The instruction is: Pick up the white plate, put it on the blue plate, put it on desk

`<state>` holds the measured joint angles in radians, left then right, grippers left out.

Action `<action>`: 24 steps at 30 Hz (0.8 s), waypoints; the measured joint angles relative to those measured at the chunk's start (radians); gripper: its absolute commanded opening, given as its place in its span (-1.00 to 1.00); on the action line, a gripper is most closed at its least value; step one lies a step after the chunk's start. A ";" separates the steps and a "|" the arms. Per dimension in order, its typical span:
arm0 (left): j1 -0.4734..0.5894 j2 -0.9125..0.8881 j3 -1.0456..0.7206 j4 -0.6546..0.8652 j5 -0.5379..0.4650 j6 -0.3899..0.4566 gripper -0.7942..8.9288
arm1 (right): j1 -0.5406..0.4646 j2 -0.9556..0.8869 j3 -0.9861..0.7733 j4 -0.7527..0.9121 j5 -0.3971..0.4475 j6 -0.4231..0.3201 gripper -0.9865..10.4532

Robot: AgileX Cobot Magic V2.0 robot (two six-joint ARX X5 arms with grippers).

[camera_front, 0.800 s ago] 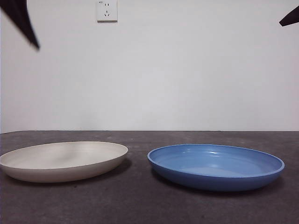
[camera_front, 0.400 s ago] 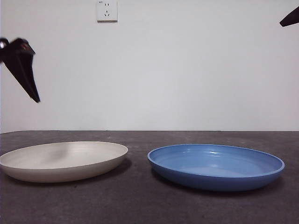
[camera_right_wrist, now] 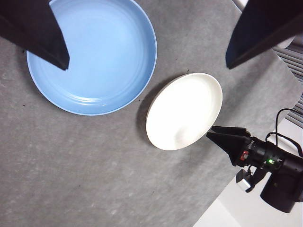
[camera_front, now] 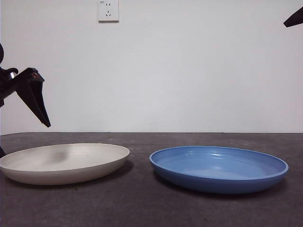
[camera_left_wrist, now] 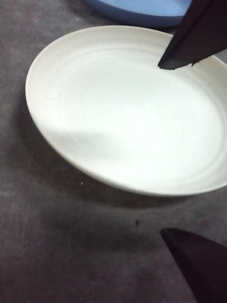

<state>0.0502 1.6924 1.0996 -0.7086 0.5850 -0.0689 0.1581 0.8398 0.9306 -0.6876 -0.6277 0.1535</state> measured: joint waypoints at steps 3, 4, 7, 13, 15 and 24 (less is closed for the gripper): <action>0.000 0.016 0.000 0.011 0.006 0.000 0.30 | 0.000 0.000 0.000 0.000 0.000 0.000 0.26; 0.000 0.023 0.000 0.014 0.009 -0.001 0.30 | 0.000 0.000 0.000 0.000 0.000 0.000 0.26; 0.000 0.042 0.000 0.032 0.055 -0.004 0.30 | 0.000 0.000 0.000 0.000 0.000 0.000 0.26; -0.001 0.062 0.001 0.052 0.073 -0.010 0.17 | 0.000 0.000 0.000 0.000 0.000 0.000 0.26; -0.001 0.072 0.001 0.052 0.073 -0.011 0.17 | 0.000 0.000 0.000 0.000 0.000 0.000 0.26; -0.002 0.097 0.003 0.050 -0.006 -0.024 -0.52 | 0.000 0.000 0.000 -0.001 0.000 0.000 0.26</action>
<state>0.0483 1.7889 1.1027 -0.6582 0.5789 -0.0925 0.1581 0.8398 0.9306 -0.6888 -0.6277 0.1535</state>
